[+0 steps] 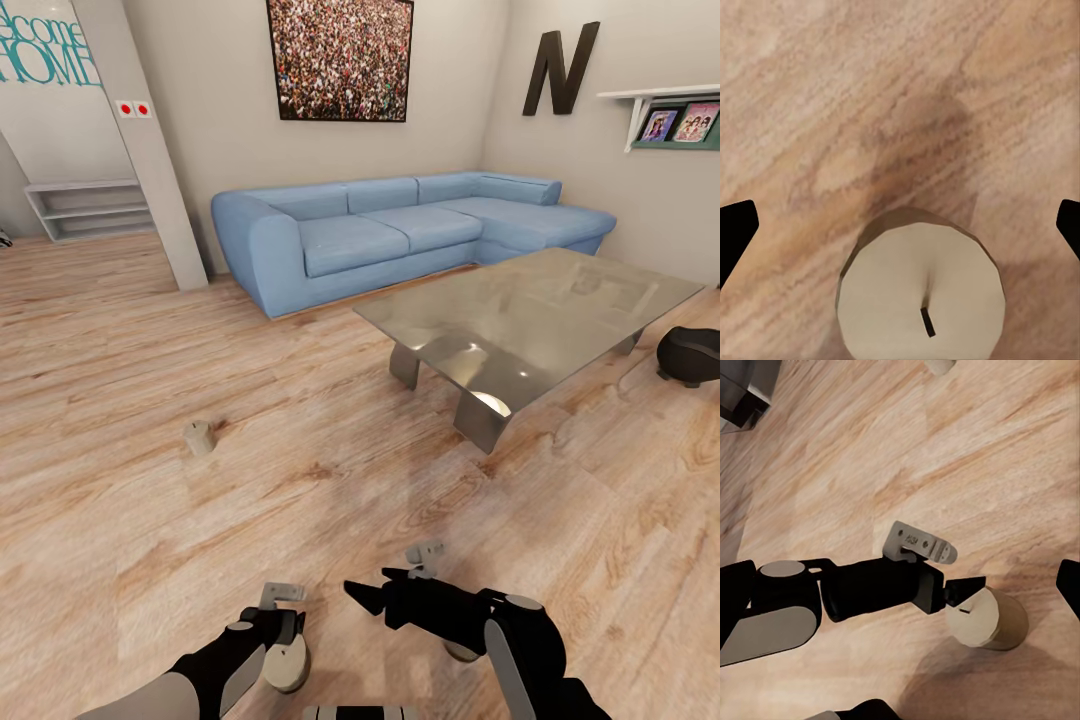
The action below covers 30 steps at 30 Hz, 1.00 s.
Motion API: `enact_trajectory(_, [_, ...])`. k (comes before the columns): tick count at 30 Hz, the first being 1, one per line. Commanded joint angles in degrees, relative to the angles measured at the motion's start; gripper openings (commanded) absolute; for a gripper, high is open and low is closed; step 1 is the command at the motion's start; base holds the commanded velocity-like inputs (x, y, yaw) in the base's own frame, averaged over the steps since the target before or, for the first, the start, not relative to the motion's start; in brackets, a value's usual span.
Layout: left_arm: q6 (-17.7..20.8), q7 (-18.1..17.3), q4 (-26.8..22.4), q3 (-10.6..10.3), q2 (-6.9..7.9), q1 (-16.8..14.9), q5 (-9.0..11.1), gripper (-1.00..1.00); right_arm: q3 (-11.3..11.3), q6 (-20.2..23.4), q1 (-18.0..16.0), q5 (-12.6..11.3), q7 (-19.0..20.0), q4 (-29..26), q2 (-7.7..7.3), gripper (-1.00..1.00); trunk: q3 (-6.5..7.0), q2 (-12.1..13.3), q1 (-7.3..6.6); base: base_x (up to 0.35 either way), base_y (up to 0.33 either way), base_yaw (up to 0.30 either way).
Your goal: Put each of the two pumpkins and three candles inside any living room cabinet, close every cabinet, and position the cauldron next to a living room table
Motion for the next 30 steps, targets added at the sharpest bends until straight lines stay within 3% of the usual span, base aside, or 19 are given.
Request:
enact_trajectory(1, [0.3,0.4,-0.1,-0.5,0.04,0.0,0.4,1.0,-0.1,0.4,0.0,-0.3,-0.1,0.0,0.02,1.0,-0.04,0.0,-0.01,0.0,0.0,0.0])
enact_trajectory(15, [0.2,0.3,0.0,-0.6,0.03,0.0,0.3,1.0,-0.1,0.4,0.0,-0.4,-0.1,0.1,0.02,1.0,-0.04,0.0,-0.01,0.0,0.0,0.0])
enact_trajectory(19, [0.2,0.3,0.0,-0.6,0.03,0.0,0.2,1.0,-0.1,0.5,0.0,-0.4,-0.1,0.1,0.02,1.0,-0.93,-0.1,0.09,0.0,0.0,0.0])
enact_trajectory(30, [0.3,0.3,0.0,-0.7,-0.04,0.0,0.3,1.0,-0.1,0.4,0.0,-0.4,-0.1,0.0,0.02,1.0,-1.15,-0.1,0.12,0.0,0.0,0.0])
